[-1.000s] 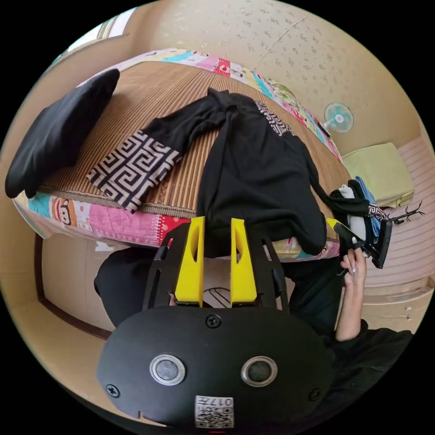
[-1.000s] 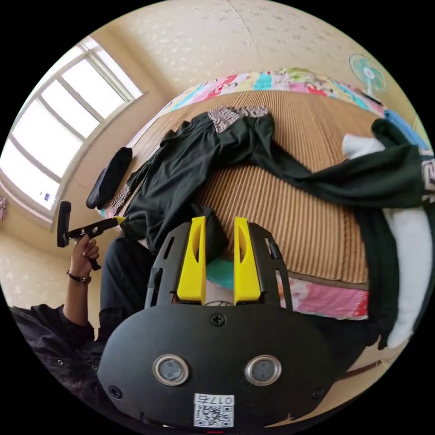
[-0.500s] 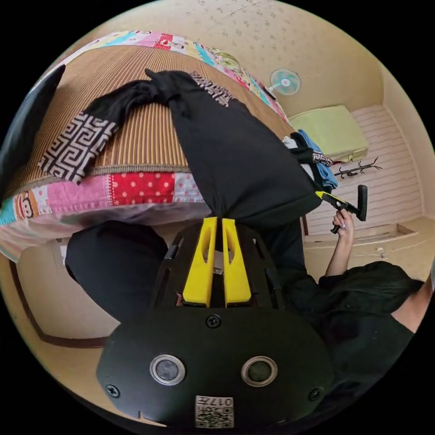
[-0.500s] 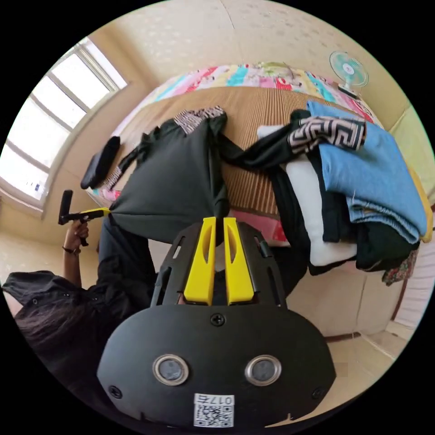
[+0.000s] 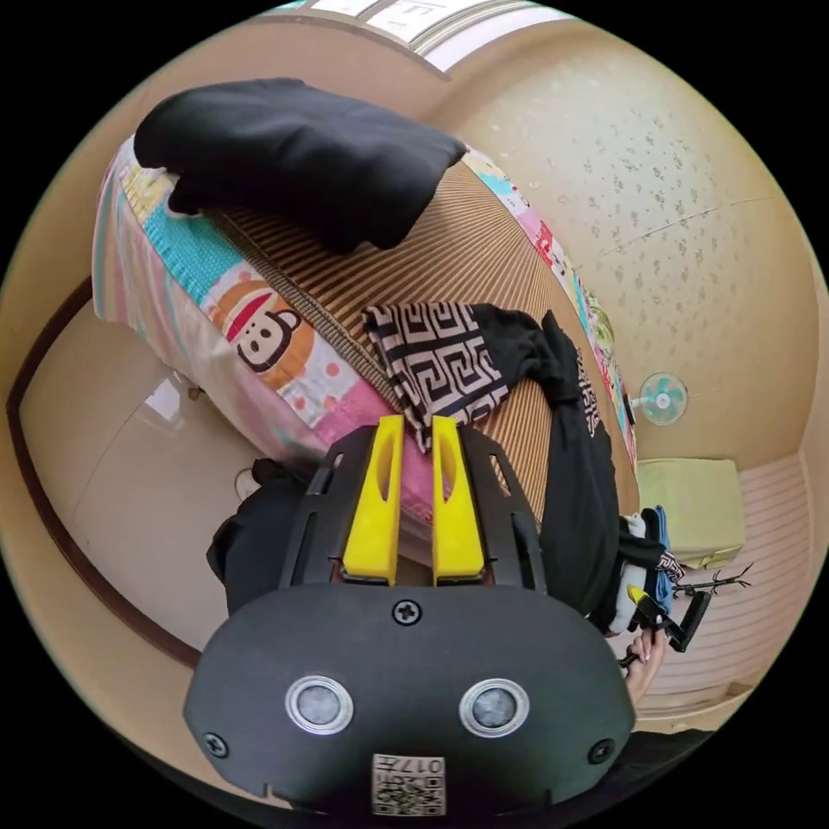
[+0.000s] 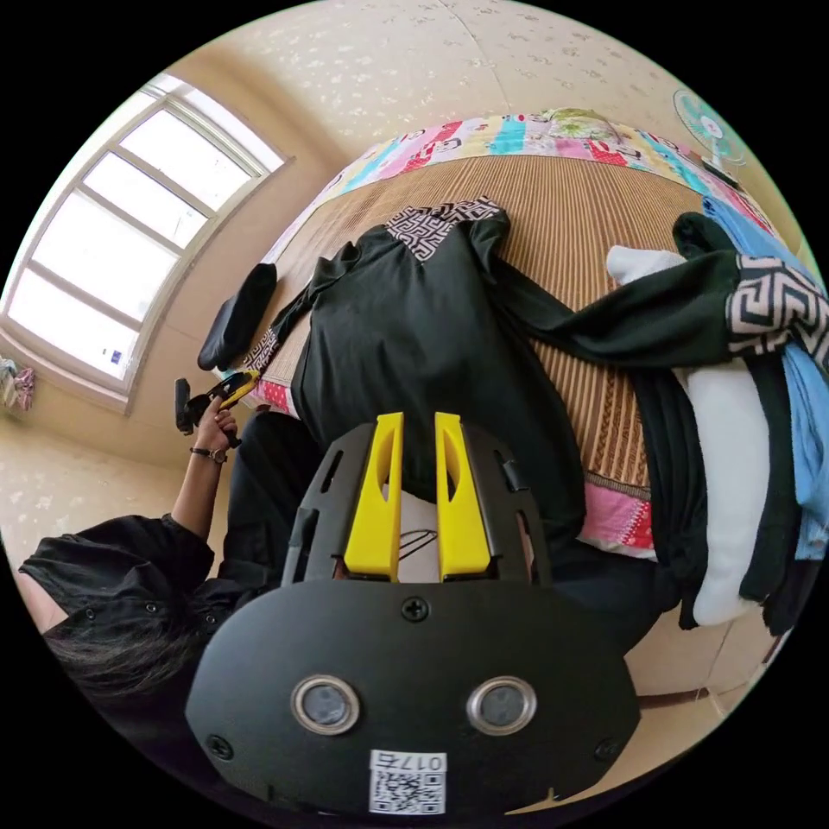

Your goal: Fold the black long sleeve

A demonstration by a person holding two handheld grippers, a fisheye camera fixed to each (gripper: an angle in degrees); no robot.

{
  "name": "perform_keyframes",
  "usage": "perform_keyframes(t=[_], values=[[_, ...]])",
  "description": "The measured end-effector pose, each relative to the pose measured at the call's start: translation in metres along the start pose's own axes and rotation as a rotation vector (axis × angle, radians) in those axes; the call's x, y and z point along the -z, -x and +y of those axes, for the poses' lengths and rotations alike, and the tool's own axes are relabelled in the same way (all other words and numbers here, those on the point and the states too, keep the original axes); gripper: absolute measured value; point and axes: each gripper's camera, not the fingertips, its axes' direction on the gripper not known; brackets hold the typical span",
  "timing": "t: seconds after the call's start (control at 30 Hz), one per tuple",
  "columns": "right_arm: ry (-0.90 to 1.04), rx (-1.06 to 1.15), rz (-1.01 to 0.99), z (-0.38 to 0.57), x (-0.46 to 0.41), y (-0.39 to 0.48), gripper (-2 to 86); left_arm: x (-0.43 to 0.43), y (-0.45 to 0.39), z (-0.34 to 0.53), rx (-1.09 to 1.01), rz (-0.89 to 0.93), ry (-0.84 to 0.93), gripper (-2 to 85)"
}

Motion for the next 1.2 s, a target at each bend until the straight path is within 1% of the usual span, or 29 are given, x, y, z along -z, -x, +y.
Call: perform_keyframes(t=[0.03,0.07,0.1,0.17,0.2,0.23,0.27,0.3,0.37,0.4,0.47,0.5,0.57,0.6,0.67,0.7,0.77,0.8,0.83,0.9,0.93,0.97,1.0,1.03,1.07,1.1,1.13,1.17,1.2], values=[[0.025,0.039,-0.033,-0.006,-0.007,0.01,6.7,0.015,0.009,-0.003,-0.02,0.057,0.007,3.2],[0.043,0.079,-0.056,-0.01,-0.012,0.02,6.7,0.038,0.021,-0.001,-0.023,0.069,-0.021,2.0],[0.05,0.099,-0.059,-0.01,-0.015,0.025,6.7,0.053,0.028,0.003,-0.019,0.049,-0.069,1.6],[0.079,0.148,-0.027,-0.008,-0.025,0.039,6.7,0.114,0.067,0.021,0.033,-0.082,-0.25,1.4],[0.085,0.153,-0.015,-0.007,-0.028,0.04,6.7,0.126,0.08,0.025,0.063,-0.096,-0.288,1.7],[0.101,0.159,0.002,-0.005,-0.034,0.041,6.7,0.149,0.111,0.034,0.145,-0.087,-0.363,2.3],[0.122,0.155,0.007,-0.003,-0.041,0.04,6.7,0.162,0.144,0.042,0.246,-0.027,-0.398,4.8],[0.133,0.151,0.002,-0.002,-0.044,0.038,6.7,0.165,0.161,0.046,0.29,0.021,-0.397,6.0],[0.159,0.142,-0.057,-0.001,-0.055,0.032,6.7,0.161,0.208,0.058,0.414,0.206,-0.359,14.3],[0.161,0.14,-0.072,-0.001,-0.056,0.031,6.7,0.157,0.216,0.062,0.438,0.24,-0.347,15.1],[0.17,0.136,-0.108,-0.004,-0.059,0.027,6.7,0.139,0.231,0.074,0.481,0.377,-0.328,16.1],[0.17,0.137,-0.11,-0.005,-0.059,0.027,6.7,0.133,0.234,0.076,0.49,0.416,-0.321,16.2],[0.157,0.149,-0.105,-0.01,-0.055,0.028,6.7,0.104,0.243,0.077,0.555,0.574,-0.274,16.4],[0.15,0.154,-0.104,-0.011,-0.053,0.028,6.7,0.097,0.244,0.076,0.575,0.612,-0.265,16.5],[0.12,0.178,-0.105,-0.017,-0.047,0.03,6.6,0.072,0.248,0.075,0.646,0.727,-0.259,15.2],[0.111,0.184,-0.104,-0.019,-0.045,0.03,6.6,0.067,0.249,0.075,0.665,0.743,-0.263,14.3],[0.075,0.204,-0.099,-0.028,-0.042,0.03,6.5,0.053,0.255,0.084,0.754,0.822,-0.33,8.0],[0.064,0.211,-0.099,-0.03,-0.041,0.03,6.5,0.051,0.256,0.088,0.769,0.85,-0.361,6.0],[0.033,0.232,-0.095,-0.032,-0.039,0.03,6.4,0.05,0.258,0.094,0.786,0.904,-0.423,2.0],[-0.023,0.257,-0.064,-0.033,-0.036,0.028,6.3,0.061,0.255,0.102,0.765,0.926,-0.495,0.4],[-0.07,0.275,-0.023,-0.033,-0.036,0.025,6.2,0.081,0.246,0.106,0.705,0.871,-0.542,0.1],[-0.112,0.291,0.018,-0.031,-0.04,0.021,6.0,0.107,0.229,0.107,0.611,0.766,-0.584,-0.2],[-0.124,0.297,0.035,-0.031,-0.044,0.019,5.9,0.122,0.219,0.107,0.559,0.704,-0.609,-0.3],[-0.11,0.285,0.047,-0.031,-0.056,0.012,5.4,0.15,0.193,0.107,0.451,0.592,-0.669,-0.4],[-0.062,0.26,0.007,-0.033,-0.073,0.007,4.9,0.174,0.164,0.104,0.342,0.515,-0.736,-0.5],[-0.033,0.252,-0.032,-0.033,-0.083,0.006,4.5,0.184,0.148,0.102,0.282,0.489,-0.766,-0.5],[0.003,0.25,-0.116,-0.03,-0.102,0.008,3.8,0.199,0.113,0.093,0.155,0.452,-0.802,-0.5],[-0.063,0.252,-0.178,-0.021,-0.107,0.011,3.1,0.206,0.072,0.081,0.02,0.429,-0.801,-0.5],[-0.074,0.248,-0.19,-0.019,-0.109,0.014,2.8,0.206,0.05,0.074,-0.047,0.425,-0.788,-0.5]])
